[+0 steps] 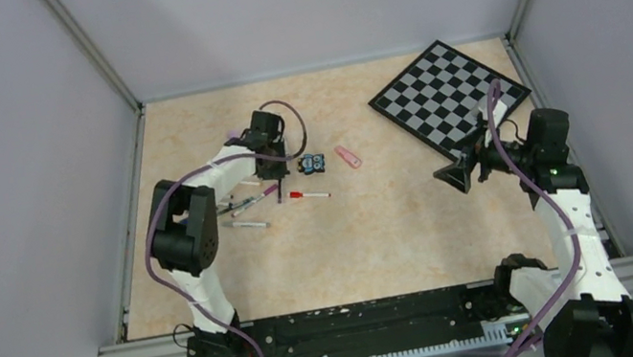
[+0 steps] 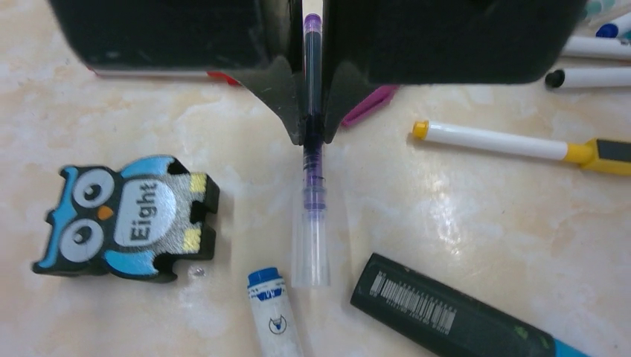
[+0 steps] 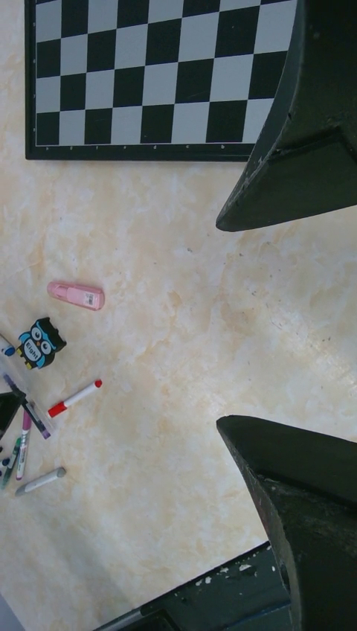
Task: Open the pen caps
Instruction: Pick up the pen from the center of the board, then open the pen cap from the pen.
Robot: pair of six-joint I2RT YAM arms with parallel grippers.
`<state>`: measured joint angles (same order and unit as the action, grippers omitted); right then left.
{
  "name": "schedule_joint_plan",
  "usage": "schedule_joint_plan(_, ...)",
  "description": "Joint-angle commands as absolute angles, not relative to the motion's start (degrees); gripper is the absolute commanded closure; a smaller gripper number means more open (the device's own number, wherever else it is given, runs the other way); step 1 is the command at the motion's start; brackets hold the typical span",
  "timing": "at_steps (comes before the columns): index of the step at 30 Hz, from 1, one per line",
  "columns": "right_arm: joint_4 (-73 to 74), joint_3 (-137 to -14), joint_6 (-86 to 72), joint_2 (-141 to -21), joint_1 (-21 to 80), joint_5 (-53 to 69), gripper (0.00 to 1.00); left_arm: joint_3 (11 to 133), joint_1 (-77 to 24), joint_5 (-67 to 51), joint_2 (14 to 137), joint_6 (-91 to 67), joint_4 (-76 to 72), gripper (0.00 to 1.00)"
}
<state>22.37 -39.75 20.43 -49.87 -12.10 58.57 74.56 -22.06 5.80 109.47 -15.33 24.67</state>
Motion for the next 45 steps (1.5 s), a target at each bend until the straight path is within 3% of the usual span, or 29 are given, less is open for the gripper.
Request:
schedule_joint_plan(1,21.7,-39.9,21.7,-48.8,-11.3,62.4,0.09,71.2,-22.2,4.4,99.4,-16.9,21.0,1.00)
schedule_joint_plan(8,18.6,-38.3,16.7,-49.3,-10.7,69.6,0.09,56.6,-22.2,-9.8,84.9,-22.7,9.5,1.00)
schedule_joint_plan(14,-1.8,-32.9,-3.0,-52.3,-7.9,78.8,0.10,31.2,-23.7,-24.0,65.8,-40.2,-26.0,1.00)
schedule_joint_plan(18,-6.7,-32.0,-6.4,-54.4,-5.8,80.0,0.09,22.3,-28.8,-19.2,59.1,-49.1,-38.5,1.00)
schedule_joint_plan(23,-9.9,-31.6,-8.2,-56.7,0.3,78.5,0.09,19.5,-38.2,-12.0,61.2,-52.5,-47.6,1.00)
schedule_joint_plan(32,-19.5,-29.1,-17.7,-60.2,9.6,72.4,0.09,23.7,-50.5,3.9,70.1,-51.4,-56.0,1.00)
schedule_joint_plan(45,-19.2,-29.3,-20.8,-63.8,16.2,62.0,0.17,29.4,-60.7,17.9,78.8,-49.7,-61.3,1.00)
